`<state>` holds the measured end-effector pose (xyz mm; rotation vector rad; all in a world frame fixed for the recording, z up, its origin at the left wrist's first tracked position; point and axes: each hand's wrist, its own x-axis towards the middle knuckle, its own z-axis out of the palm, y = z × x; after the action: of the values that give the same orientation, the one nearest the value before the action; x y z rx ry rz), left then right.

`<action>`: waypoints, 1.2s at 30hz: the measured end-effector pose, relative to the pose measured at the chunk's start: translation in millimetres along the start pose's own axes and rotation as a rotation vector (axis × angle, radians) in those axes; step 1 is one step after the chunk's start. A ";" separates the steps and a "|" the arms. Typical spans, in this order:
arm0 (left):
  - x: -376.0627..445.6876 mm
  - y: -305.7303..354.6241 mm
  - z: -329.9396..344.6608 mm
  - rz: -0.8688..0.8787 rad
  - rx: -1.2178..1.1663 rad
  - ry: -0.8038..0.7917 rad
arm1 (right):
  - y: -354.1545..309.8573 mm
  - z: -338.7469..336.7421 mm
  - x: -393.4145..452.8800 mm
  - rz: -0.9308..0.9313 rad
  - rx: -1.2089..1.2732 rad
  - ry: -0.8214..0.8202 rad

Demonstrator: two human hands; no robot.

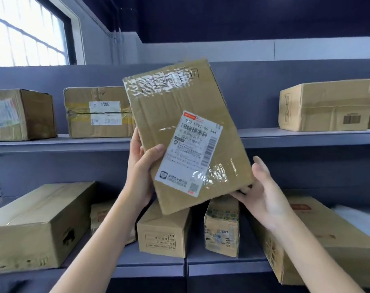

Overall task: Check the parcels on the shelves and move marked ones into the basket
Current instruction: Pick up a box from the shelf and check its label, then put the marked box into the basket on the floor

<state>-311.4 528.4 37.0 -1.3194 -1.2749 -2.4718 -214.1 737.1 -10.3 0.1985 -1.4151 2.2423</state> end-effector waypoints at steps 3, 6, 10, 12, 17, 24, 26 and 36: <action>-18.2 -2.2 -10.7 -0.067 0.026 0.003 | 10.6 -5.4 -12.6 0.081 -0.207 -0.129; -36.8 -5.2 -17.7 -0.114 0.077 0.064 | 27.9 -0.3 -22.3 0.113 -0.329 -0.164; -66.0 -8.1 -28.4 -0.141 0.142 0.089 | 48.1 3.6 -38.4 0.125 -0.337 -0.159; -81.7 -8.8 -35.2 -0.140 0.149 0.109 | 56.7 2.9 -49.9 0.147 -0.356 -0.175; -126.6 -13.9 -47.9 -0.243 0.172 0.153 | 78.5 0.1 -82.3 0.196 -0.313 -0.191; -199.9 -42.5 -68.8 -0.482 0.298 0.400 | 147.5 -14.9 -136.5 0.369 -0.252 -0.052; -222.8 -51.4 -74.7 -0.557 0.322 0.446 | 166.3 -21.4 -154.7 0.448 -0.241 -0.020; -328.0 -112.9 -85.7 -0.876 0.360 0.447 | 237.8 -65.8 -232.7 0.757 -0.281 0.177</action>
<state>-206.9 443.5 -293.9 -0.0727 -2.3227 -2.5301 -112.9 637.8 -318.3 -0.7253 -1.8909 2.4743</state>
